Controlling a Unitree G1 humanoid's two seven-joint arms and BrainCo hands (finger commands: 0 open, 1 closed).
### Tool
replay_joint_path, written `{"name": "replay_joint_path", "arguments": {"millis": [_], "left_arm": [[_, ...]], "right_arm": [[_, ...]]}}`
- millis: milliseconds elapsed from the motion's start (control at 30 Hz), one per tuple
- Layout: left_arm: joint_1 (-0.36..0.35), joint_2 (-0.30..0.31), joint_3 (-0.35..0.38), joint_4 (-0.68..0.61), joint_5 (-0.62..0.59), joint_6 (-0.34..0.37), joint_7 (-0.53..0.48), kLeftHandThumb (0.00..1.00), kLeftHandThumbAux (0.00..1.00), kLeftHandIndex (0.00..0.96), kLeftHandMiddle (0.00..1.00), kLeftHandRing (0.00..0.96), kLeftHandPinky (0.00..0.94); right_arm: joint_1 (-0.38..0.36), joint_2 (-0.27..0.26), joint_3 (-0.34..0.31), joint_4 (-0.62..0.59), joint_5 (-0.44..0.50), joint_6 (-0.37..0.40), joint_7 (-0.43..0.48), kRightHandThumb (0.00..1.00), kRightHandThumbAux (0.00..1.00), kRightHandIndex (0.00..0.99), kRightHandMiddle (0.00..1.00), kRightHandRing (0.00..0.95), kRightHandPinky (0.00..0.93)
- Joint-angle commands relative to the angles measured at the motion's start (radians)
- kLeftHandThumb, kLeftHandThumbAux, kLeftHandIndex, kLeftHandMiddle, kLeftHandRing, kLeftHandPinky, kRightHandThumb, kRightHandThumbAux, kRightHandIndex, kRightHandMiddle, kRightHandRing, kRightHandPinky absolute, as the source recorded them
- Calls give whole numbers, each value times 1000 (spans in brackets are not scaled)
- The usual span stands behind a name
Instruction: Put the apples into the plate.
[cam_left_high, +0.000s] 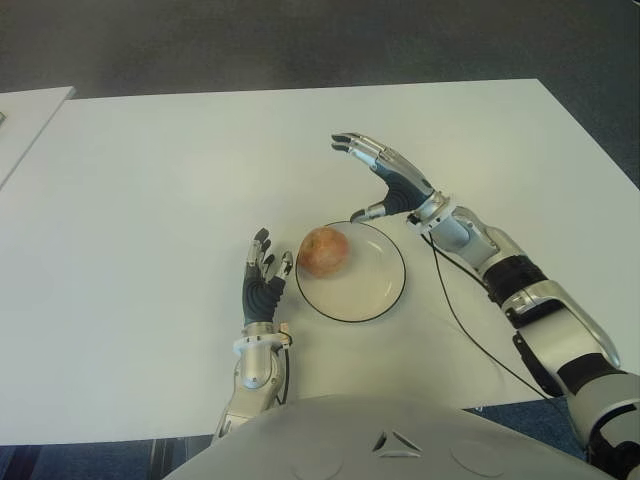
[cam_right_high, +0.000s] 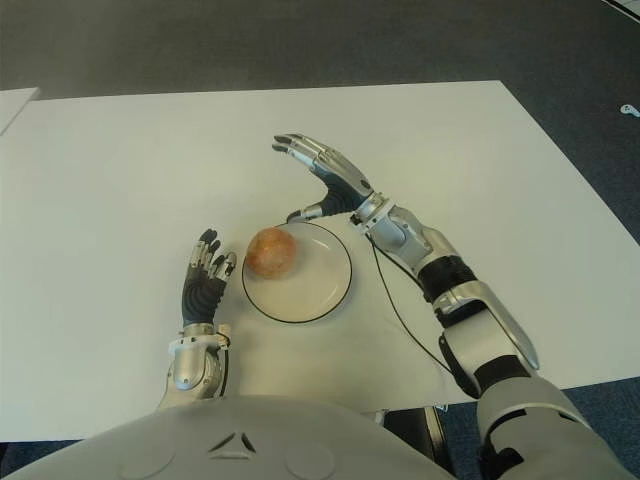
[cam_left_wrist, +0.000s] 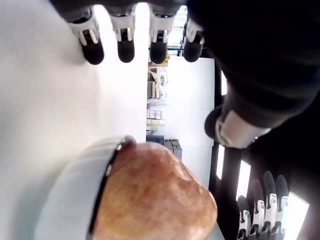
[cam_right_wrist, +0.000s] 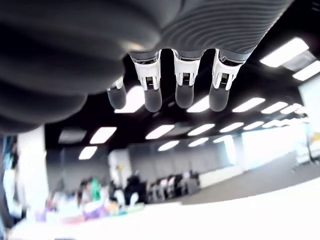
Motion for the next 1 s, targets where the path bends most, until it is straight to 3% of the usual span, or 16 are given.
{"name": "replay_joint_path", "arguments": {"millis": [33, 333, 567, 800, 1000], "left_arm": [[7, -80, 2, 17, 62, -7, 70, 0, 597, 45, 1, 0, 0], [4, -63, 33, 65, 86, -66, 106, 0, 531, 28, 0, 0, 0], [-18, -57, 69, 150, 85, -144, 118, 0, 503, 16, 0, 0, 0], [-45, -45, 113, 258, 81, -251, 115, 0, 505, 17, 0, 0, 0], [-39, -37, 140, 285, 71, -282, 94, 0, 485, 31, 0, 0, 0]], "right_arm": [[132, 127, -166, 68, 377, 165, 224, 103, 281, 0, 0, 0, 0], [265, 129, -283, -68, 573, 328, 384, 84, 336, 0, 0, 0, 0], [302, 138, -410, -34, 674, 445, 499, 76, 366, 0, 0, 0, 0], [341, 206, -509, -64, 750, 556, 529, 76, 372, 0, 0, 0, 0], [394, 258, -562, -123, 780, 606, 537, 89, 376, 0, 0, 0, 0]]}}
